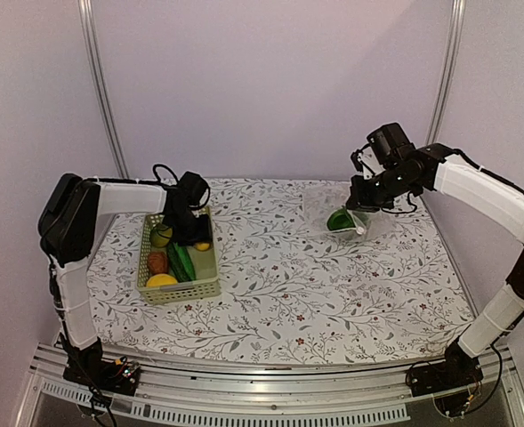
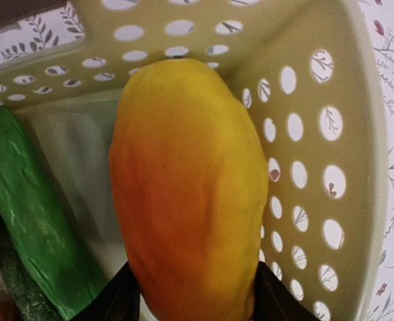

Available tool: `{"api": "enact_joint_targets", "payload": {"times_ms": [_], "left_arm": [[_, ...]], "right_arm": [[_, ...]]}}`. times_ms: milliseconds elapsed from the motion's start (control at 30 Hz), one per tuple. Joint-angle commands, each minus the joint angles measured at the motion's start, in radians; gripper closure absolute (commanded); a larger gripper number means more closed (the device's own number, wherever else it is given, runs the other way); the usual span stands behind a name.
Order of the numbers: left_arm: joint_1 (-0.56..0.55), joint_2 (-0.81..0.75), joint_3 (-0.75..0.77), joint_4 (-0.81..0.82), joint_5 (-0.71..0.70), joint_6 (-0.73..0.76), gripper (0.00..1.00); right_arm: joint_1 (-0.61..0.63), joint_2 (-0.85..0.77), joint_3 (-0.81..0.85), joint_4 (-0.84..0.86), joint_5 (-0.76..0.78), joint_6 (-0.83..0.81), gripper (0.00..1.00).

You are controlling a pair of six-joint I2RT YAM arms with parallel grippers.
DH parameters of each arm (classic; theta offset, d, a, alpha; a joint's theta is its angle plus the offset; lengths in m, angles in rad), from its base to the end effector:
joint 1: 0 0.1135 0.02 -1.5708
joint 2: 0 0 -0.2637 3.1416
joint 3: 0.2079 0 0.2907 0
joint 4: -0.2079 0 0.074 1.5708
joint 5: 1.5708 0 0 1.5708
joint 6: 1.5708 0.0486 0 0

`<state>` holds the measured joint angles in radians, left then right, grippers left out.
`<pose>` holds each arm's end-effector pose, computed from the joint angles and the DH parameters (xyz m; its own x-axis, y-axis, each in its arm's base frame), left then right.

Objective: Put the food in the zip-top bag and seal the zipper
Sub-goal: Pick up the fake fruit from the bin.

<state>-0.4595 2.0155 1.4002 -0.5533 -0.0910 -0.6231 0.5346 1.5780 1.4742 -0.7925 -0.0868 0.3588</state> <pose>0.4037 -0.1948 0.1237 -0.9089 -0.1986 -0.3667 -0.1485 0.9758 -0.1605 0.3313 0.2010 0.3118 -0.8238 -0.0812 -0.5610 -0.2829 0.9166 0.2827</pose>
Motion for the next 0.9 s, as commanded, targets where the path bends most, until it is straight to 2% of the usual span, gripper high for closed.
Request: {"api": "enact_joint_targets", "payload": {"times_ms": [0, 133, 367, 600, 733, 867], "left_arm": [[0.013, -0.048, -0.056, 0.069, -0.062, 0.022, 0.57], [0.014, -0.124, -0.086, 0.059, -0.071, 0.057, 0.72], [0.013, -0.339, -0.115, -0.033, 0.007, 0.033, 0.77], [-0.036, -0.514, -0.105, 0.06, 0.356, -0.009, 0.8], [-0.147, -0.496, -0.031, 0.108, 0.536, 0.044, 0.81], [-0.25, -0.4, 0.063, 0.105, 0.667, 0.091, 0.83]], "right_arm": [[0.014, -0.041, 0.004, -0.001, -0.005, 0.02, 1.0], [0.014, -0.061, -0.018, 0.006, 0.001, 0.026, 1.0], [0.015, -0.092, -0.048, 0.014, 0.016, 0.022, 1.0], [0.016, -0.111, -0.067, 0.02, -0.002, 0.021, 1.0], [0.019, -0.118, -0.072, 0.021, -0.016, 0.023, 1.0], [0.032, -0.119, -0.066, 0.028, -0.026, 0.023, 1.0]]}}
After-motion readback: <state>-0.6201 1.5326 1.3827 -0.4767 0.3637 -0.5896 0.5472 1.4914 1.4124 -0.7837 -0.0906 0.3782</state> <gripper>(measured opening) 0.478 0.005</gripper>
